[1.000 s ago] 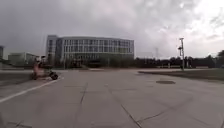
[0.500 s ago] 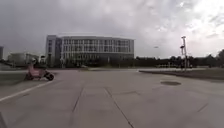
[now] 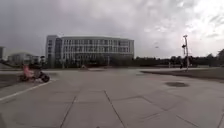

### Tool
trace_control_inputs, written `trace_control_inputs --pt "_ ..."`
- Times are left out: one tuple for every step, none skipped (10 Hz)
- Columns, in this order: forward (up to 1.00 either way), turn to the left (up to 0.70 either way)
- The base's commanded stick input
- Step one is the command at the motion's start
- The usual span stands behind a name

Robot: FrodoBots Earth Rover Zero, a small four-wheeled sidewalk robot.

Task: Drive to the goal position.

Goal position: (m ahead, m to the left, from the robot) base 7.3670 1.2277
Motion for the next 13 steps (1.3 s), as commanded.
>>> trace_control_inputs --pt "0.70 -0.23" --pt "0.70 -0.30" --pt "0.70 -0.12" --pt "0.70 -0.03" --pt "0.70 -0.01" --pt "0.70 -0.01" --pt "0.70 -0.01" --pt "0.70 -0.01" --pt "0.70 -0.01" --pt "0.70 -0.01" --pt "0.70 -0.01" --pt "0.70 -0.01" --pt "0.70 -0.01"
